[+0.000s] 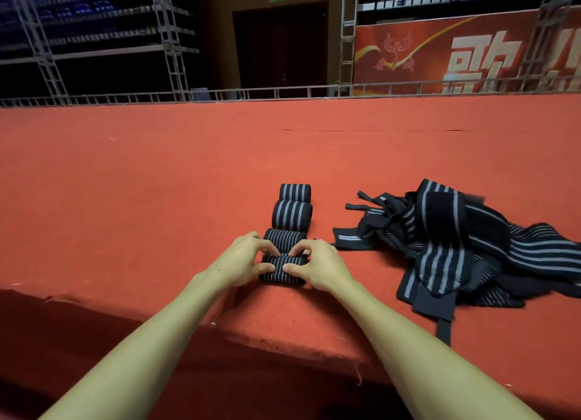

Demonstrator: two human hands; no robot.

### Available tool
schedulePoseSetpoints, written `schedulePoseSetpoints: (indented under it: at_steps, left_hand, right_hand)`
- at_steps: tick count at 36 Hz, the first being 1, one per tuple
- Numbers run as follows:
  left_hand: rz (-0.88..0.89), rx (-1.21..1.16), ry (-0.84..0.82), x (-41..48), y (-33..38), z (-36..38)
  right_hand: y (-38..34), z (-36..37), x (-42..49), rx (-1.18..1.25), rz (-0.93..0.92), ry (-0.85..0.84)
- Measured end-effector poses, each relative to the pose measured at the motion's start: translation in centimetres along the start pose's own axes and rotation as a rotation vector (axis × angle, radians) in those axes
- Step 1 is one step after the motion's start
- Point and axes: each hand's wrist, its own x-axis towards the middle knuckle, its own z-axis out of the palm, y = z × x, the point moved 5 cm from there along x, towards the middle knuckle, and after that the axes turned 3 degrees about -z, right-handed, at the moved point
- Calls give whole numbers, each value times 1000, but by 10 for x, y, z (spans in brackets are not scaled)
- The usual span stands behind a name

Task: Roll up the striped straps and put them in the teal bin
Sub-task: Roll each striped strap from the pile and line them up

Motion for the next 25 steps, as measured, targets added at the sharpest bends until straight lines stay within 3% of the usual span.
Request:
schedulePoseSetpoints:
  at_steps: [5, 10, 19, 25]
  left_hand:
    - [32, 159, -35, 6, 19, -14]
    - [122, 221, -29, 22, 60, -23]
    - [422, 168, -17, 78, 214, 16]
    - [527, 132, 1, 114, 280, 30]
  right_hand:
    - [-7, -19, -7, 17, -69, 24]
    - [3, -91, -24, -71, -91, 77]
    - [96, -246, -77, -303, 111, 249]
    - [147, -294, -95, -299, 219, 329]
